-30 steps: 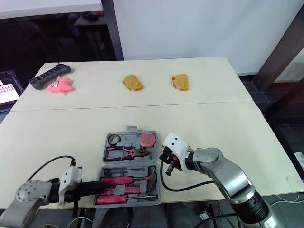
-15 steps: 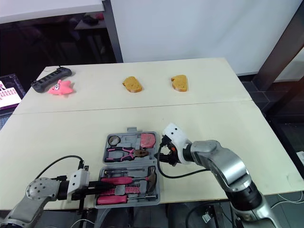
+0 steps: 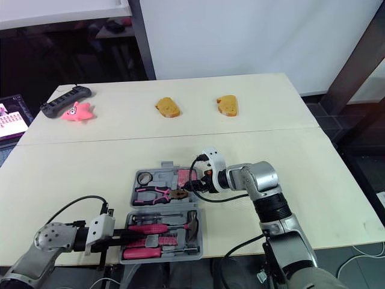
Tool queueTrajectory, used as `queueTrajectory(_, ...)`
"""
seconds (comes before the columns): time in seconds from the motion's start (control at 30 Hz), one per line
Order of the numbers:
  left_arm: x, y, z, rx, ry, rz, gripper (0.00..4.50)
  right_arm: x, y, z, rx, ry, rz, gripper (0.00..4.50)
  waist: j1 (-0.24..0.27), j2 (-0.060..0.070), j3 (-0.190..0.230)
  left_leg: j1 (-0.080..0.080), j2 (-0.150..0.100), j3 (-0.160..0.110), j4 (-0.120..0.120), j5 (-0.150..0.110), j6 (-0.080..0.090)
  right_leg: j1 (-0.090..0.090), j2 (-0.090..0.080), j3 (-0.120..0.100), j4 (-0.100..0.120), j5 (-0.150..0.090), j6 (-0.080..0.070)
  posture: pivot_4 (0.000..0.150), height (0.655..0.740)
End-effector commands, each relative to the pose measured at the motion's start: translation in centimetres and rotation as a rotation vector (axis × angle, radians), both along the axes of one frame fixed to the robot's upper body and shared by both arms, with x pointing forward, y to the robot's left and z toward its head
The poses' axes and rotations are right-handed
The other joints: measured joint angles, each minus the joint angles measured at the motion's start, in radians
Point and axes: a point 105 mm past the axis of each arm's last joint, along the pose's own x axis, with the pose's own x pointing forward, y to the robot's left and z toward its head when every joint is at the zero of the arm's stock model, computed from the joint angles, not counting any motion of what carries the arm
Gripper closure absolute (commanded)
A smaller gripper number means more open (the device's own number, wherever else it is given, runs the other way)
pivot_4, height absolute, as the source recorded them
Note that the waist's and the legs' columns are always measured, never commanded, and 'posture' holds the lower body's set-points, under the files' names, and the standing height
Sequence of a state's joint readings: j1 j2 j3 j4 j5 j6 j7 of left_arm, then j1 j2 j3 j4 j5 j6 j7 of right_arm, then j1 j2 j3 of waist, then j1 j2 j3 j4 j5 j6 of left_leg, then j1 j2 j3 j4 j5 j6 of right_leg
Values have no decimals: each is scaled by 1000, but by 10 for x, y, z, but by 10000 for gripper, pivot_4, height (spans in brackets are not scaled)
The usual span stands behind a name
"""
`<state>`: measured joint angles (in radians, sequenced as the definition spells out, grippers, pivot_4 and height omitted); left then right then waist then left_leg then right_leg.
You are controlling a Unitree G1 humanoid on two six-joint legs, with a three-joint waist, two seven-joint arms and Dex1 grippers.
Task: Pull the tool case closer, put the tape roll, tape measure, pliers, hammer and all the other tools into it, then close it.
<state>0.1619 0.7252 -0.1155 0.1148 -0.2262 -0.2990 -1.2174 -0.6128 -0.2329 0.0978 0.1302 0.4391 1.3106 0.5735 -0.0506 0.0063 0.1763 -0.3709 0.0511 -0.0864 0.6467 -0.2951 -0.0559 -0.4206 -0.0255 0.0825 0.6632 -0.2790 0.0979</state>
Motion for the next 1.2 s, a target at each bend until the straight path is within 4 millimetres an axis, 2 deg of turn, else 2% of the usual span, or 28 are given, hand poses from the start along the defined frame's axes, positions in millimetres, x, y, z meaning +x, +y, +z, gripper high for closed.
queueTrajectory(0.03,-5,16,-19,99,75,43,45000,2,14,16,208,61,-13,424,-4,0,0,0,0,0,0,0,0,0,0,0,0,0,0,1500,7400)
queueTrajectory(0.17,-5,16,-18,102,73,43,45000,5,14,28,336,79,-43,424,-18,3,1,0,0,0,0,0,0,0,0,0,1,0,0,1500,7400)
queueTrajectory(0.53,0,16,-14,99,62,51,45000,-2,12,53,447,26,16,424,-21,6,0,0,0,0,0,0,0,-1,0,0,1,0,0,1500,7400)
queueTrajectory(0.7,8,11,9,25,27,76,45000,-7,12,53,435,18,47,424,-20,5,1,-1,0,0,0,0,0,-1,0,0,1,0,0,1500,7400)
queueTrajectory(0.83,6,12,43,-73,34,117,45000,-10,12,54,442,9,63,424,-24,2,3,-3,0,-1,-1,0,0,-4,1,0,1,0,1,1500,7400)
queueTrajectory(0.9,1,20,59,-111,83,154,45000,-14,12,56,448,4,83,424,-24,-1,4,-4,1,-1,-1,0,0,-5,1,0,1,0,1,1500,7400)
queueTrajectory(0.97,-4,27,66,-115,131,183,45000,-17,12,57,448,1,99,424,-24,-1,5,-4,1,0,-1,0,0,-6,0,0,1,0,1,1500,7400)
queueTrajectory(1.07,-7,55,69,-80,170,281,45000,-29,12,64,450,-17,162,424,-25,-2,6,-4,1,0,-2,0,0,-6,0,1,0,0,1,1500,7400)
queueTrajectory(1.13,-7,76,73,-41,162,332,45000,-47,13,72,428,-56,260,424,-24,-2,6,-4,1,0,-2,0,0,-6,0,1,0,-1,0,1500,7400)
queueTrajectory(1.2,-5,85,80,-32,145,352,45000,-71,10,78,384,-96,369,424,-21,-2,7,-4,1,0,-3,0,0,-7,1,0,0,-2,-1,1500,7400)
